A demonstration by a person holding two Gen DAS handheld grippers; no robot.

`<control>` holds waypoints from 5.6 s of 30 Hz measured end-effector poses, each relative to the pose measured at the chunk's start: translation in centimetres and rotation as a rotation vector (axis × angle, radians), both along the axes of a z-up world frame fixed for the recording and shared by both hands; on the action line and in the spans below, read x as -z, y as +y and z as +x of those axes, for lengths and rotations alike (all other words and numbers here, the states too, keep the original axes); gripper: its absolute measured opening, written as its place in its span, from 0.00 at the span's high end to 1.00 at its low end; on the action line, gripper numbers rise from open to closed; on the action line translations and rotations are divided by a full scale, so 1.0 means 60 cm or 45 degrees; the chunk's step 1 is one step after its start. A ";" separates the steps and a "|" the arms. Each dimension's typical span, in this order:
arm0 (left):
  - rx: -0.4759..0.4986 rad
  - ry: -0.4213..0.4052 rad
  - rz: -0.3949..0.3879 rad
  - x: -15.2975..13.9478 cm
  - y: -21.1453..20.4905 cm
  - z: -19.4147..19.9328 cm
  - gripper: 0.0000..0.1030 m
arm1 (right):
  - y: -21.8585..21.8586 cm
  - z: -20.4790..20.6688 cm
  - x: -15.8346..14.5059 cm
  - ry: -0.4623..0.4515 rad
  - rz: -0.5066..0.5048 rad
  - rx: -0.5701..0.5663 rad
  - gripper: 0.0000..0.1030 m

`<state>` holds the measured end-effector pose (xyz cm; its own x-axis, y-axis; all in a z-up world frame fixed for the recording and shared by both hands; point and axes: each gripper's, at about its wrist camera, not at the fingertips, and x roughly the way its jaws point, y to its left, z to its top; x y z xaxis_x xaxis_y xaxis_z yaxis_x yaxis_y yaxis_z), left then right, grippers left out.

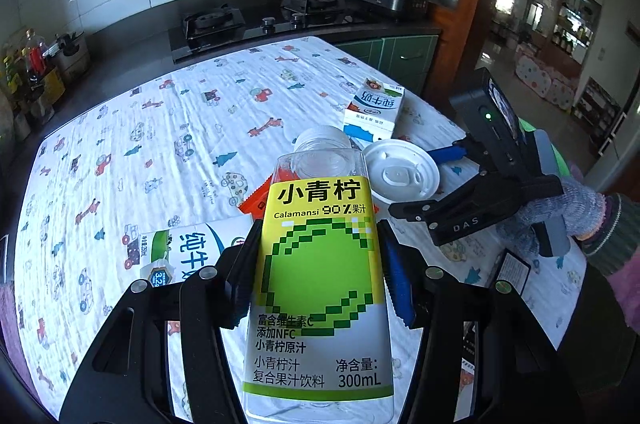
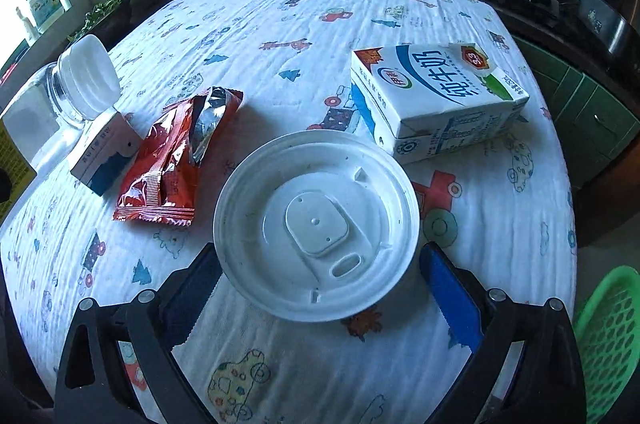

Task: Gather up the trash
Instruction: 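Grasp the white plastic lid with the right gripper while the left holds the carton, then drop the white lid into the green basket with the right gripper while the left carries the carton over, then open the left gripper to drop the lime juice carton into the basket, then grasp the black instruction card on the table with the left gripper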

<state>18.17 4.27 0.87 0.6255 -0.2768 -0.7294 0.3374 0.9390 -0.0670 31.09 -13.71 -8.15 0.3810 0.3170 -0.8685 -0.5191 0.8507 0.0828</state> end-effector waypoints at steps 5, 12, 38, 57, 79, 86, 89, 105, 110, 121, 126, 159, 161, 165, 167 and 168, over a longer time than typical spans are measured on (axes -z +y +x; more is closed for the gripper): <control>0.004 -0.004 -0.003 -0.002 -0.002 -0.001 0.47 | 0.010 0.005 0.001 -0.019 -0.022 -0.005 0.07; 0.013 -0.016 -0.005 -0.007 -0.008 -0.008 0.47 | 0.006 -0.008 -0.005 -0.055 -0.019 0.027 0.14; 0.321 -0.041 -0.051 -0.033 -0.230 -0.012 0.47 | -0.410 -0.169 -0.069 -0.171 0.105 0.684 0.14; 0.534 0.031 -0.023 -0.020 -0.461 0.032 0.47 | -0.558 -0.234 -0.036 -0.162 0.168 0.867 0.14; 0.568 0.183 0.112 0.058 -0.606 0.081 0.47 | -0.570 -0.333 -0.050 -0.218 0.211 0.896 0.14; 0.548 0.223 0.095 0.074 -0.601 0.083 0.46 | -0.577 -0.339 -0.048 -0.208 0.222 0.910 0.14; 0.537 0.199 0.078 0.070 -0.590 0.080 0.36 | -0.574 -0.339 -0.047 -0.206 0.229 0.909 0.14; 0.465 0.095 0.024 0.004 -0.446 0.024 0.29 | -0.521 -0.358 -0.082 -0.266 0.255 0.851 0.14; 0.440 0.099 0.028 0.004 -0.379 -0.005 0.29 | -0.495 -0.361 -0.092 -0.282 0.280 0.814 0.14; 0.531 0.137 0.144 0.052 -0.289 -0.079 0.27 | -0.430 -0.353 -0.112 -0.294 0.290 0.703 0.14; 0.556 0.170 0.207 0.091 -0.276 -0.098 0.27 | -0.408 -0.348 -0.119 -0.295 0.282 0.671 0.14; 0.266 0.094 0.088 0.053 -0.129 -0.123 0.56 | -0.208 -0.145 -0.143 -0.127 0.266 0.500 0.14; 0.245 0.085 0.070 0.050 -0.111 -0.123 0.56 | -0.179 -0.116 -0.147 -0.111 0.259 0.508 0.14; 0.203 0.075 0.031 0.045 -0.074 -0.119 0.56 | -0.133 -0.050 -0.151 -0.039 0.305 0.558 0.14; 0.188 0.071 0.013 0.043 -0.058 -0.118 0.56 | -0.114 -0.018 -0.151 -0.010 0.319 0.591 0.14; 0.180 0.066 0.004 0.042 -0.049 -0.118 0.56 | -0.103 0.001 -0.151 0.001 0.320 0.614 0.14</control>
